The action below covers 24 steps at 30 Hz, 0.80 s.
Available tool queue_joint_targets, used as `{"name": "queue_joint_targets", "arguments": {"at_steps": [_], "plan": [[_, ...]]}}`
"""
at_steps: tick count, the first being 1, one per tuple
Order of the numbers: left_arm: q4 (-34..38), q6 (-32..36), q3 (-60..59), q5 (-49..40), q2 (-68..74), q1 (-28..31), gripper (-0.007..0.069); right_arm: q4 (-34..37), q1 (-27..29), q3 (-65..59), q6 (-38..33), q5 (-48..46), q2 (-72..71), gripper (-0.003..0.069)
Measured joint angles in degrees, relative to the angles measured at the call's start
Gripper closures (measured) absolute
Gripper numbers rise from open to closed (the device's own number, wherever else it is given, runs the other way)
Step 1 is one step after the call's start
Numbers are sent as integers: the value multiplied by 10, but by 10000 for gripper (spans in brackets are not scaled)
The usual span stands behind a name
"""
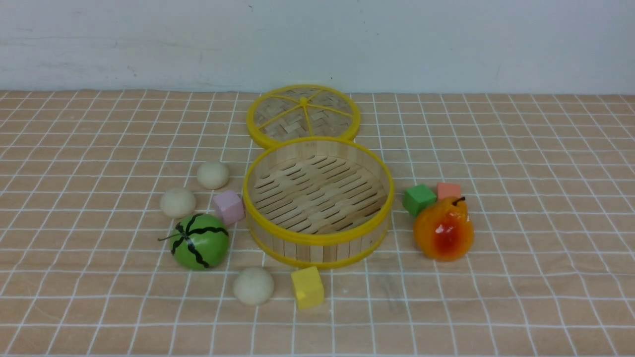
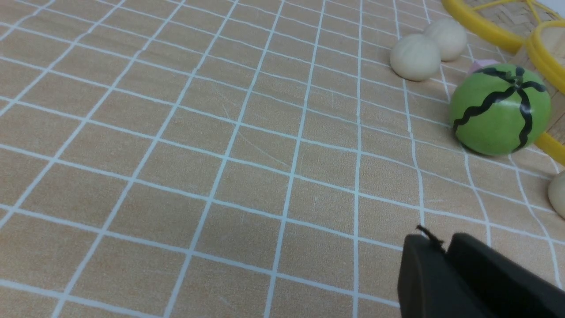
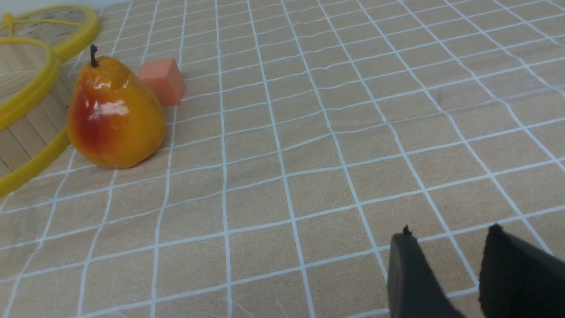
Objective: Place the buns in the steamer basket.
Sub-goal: Use the left arm to grab a steamed stuffed bun
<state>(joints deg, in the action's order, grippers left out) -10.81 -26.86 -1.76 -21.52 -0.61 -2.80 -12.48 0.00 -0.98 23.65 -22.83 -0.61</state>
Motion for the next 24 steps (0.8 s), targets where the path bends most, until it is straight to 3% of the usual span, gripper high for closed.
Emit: {"name": "queue_joint_targets", "arguments": {"at_steps": [6,14,21,24], "plan": [[-2,0,0,0,0,0,548,0,0,0,0,0,0,418],[-60,15,0,12,0,0,543,0,0,0,0,0,0,418],[-62,14,0,17,0,0,536,0,0,0,0,0,0,418],[-37,-17,0,49,0,0,533,0,0,0,0,0,0,418]]}}
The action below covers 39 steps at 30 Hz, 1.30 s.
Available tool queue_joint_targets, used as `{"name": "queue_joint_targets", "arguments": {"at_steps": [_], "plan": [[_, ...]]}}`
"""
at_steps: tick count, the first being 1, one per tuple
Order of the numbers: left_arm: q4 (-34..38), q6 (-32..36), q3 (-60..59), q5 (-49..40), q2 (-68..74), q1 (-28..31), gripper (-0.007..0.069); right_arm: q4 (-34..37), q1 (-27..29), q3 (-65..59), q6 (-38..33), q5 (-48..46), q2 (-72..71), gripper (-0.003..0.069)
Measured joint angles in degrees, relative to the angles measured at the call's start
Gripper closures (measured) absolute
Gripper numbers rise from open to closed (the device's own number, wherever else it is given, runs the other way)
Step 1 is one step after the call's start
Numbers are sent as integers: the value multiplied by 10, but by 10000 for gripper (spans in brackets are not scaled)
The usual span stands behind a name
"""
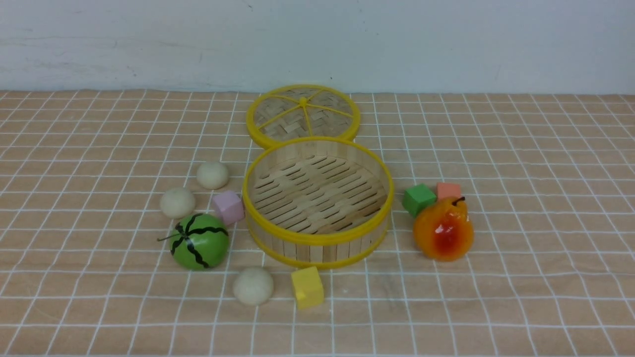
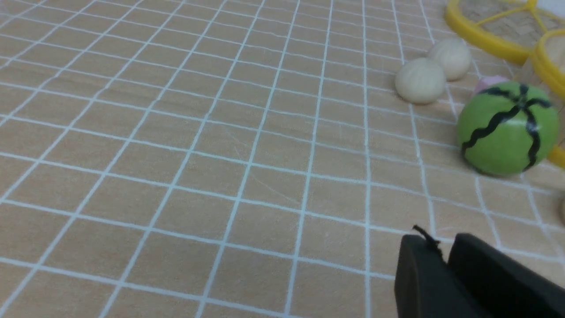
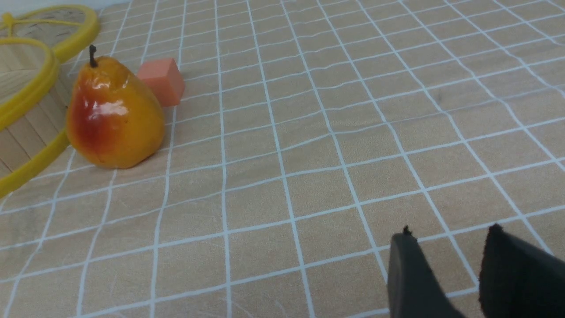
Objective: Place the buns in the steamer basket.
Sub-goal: Use the left arm to grab a steamed stuffed bun
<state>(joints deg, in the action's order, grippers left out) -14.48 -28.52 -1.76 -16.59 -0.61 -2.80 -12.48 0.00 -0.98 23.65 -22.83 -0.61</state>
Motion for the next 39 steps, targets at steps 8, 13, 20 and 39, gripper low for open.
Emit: {"name": "queue_joint_targets", "arguments": {"at_steps": [8,13,20,39], "plan": [[70,-92,0,184,0,0,531,0,0,0,0,0,0,418],[83,-137,16,222,0,0,524,0,0,0,0,0,0,418],[59,-158,234,75,129,0,519,0,0,0,0,0,0,418],[233,164,458,-211,596,-53,505,0,0,0,0,0,0,418]]}}
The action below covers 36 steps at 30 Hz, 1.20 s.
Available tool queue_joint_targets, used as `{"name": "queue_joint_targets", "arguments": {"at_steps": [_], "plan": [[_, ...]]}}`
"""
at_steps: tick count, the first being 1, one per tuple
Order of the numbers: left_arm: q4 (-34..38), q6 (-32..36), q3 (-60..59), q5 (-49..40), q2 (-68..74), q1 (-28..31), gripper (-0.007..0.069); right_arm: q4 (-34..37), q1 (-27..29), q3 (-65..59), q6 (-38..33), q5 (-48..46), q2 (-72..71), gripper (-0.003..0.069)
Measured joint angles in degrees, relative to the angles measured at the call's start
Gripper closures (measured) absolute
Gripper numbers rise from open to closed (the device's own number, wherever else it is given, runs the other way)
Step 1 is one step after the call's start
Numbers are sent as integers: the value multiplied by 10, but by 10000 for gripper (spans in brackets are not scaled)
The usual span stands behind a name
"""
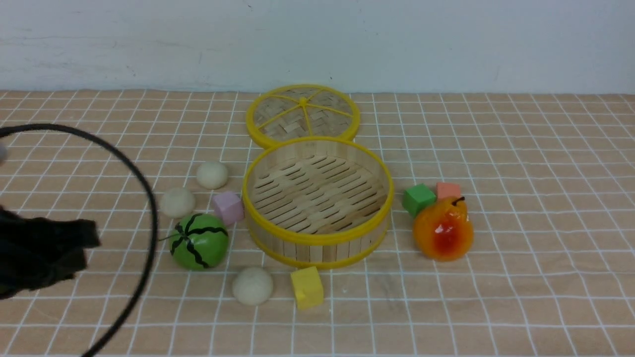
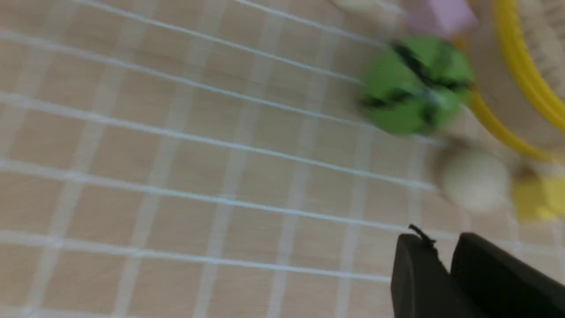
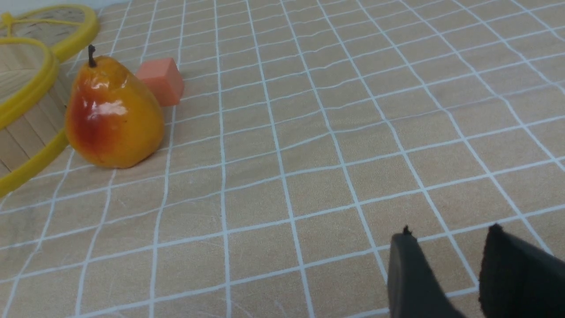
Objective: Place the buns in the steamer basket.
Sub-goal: Use the left arm to grab a steamed stuffed bun
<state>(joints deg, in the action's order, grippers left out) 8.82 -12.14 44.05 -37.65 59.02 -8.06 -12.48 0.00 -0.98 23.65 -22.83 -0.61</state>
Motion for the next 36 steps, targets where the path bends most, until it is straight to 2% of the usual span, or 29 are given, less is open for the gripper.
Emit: {"name": "queue_joint_targets", "arguments": {"at_steps": [2,4,5,9,14,18,21,26,36], "plan": [[38,44,30,-10,42,-45,499,0,0,0,0,0,0,418],[40,54,57,-17,83,-85,496,0,0,0,0,0,0,418],[40,54,60,-18,87,-89,496,0,0,0,0,0,0,418],[3,28,114,-26,176,-164,490,0,0,0,0,0,0,418],[-32,6,180,-29,258,-207,481,0,0,0,0,0,0,418],[-38,5,239,-43,321,-215,465,0,0,0,0,0,0,418],[-53,-5,296,-93,391,-215,438,0,0,0,0,0,0,418],[-71,-34,323,-129,447,-215,405,0,0,0,0,0,0,418],[-130,-80,325,-109,476,-215,389,0,0,0,0,0,0,418]]}}
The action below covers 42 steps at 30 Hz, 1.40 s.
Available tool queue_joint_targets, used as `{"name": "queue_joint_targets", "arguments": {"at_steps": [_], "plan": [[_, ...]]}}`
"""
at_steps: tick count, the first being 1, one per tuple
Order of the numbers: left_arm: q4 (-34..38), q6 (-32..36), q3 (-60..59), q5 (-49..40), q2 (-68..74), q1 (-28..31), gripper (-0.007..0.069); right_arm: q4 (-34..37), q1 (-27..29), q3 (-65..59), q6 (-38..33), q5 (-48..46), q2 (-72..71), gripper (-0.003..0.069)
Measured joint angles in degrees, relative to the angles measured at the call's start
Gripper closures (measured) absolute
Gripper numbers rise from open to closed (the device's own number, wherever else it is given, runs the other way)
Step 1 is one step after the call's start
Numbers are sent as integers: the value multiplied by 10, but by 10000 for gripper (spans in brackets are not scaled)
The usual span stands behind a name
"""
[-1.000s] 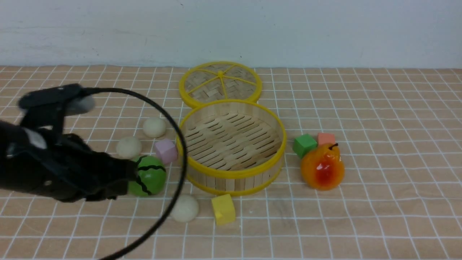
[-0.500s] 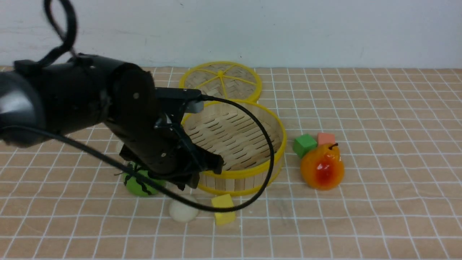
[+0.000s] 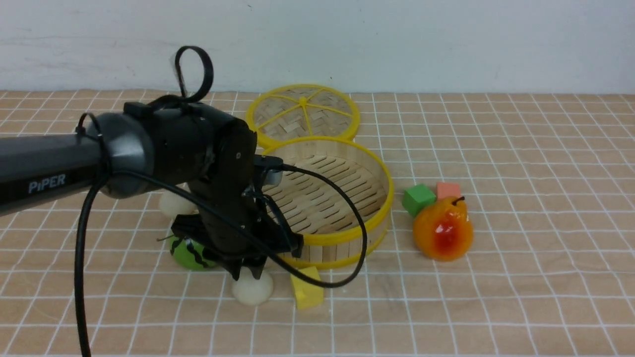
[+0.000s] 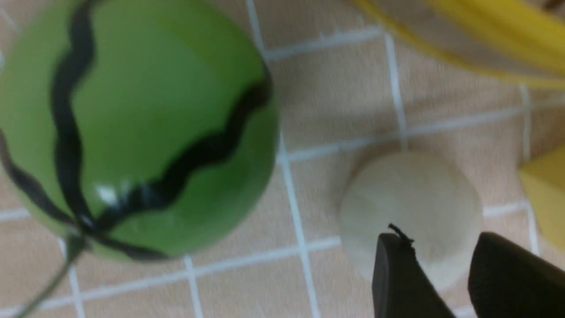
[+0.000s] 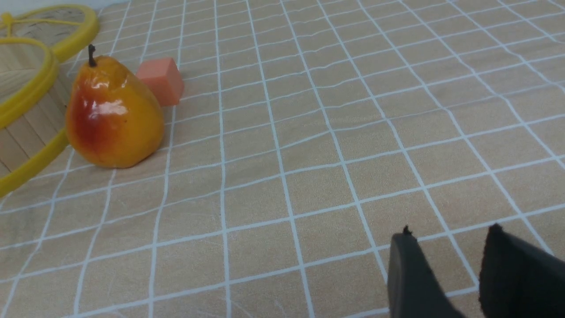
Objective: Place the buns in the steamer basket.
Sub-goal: Use the left arm to grab a steamed stuffed bun, then use the left arm to put the steamed stuffed bun into the steamer
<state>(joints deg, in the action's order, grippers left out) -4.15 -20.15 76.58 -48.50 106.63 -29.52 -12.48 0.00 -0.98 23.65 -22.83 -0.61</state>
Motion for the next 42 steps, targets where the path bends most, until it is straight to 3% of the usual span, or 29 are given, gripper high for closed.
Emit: {"name": "queue_joint_targets", "arguments": {"at_steps": [15,18,23,26,35,42], "plan": [[7,-6,3,8,41,0,400,0,0,0,0,0,0,418],[7,-6,6,9,41,0,448,0,0,0,0,0,0,418],[8,-7,18,-12,41,0,622,0,0,0,0,0,0,418],[8,-7,33,-38,41,0,638,0,0,0,0,0,0,418],[41,21,142,-152,-2,0,637,0,0,0,0,0,0,418],[57,39,320,-206,11,0,637,0,0,0,0,0,0,418]]}}
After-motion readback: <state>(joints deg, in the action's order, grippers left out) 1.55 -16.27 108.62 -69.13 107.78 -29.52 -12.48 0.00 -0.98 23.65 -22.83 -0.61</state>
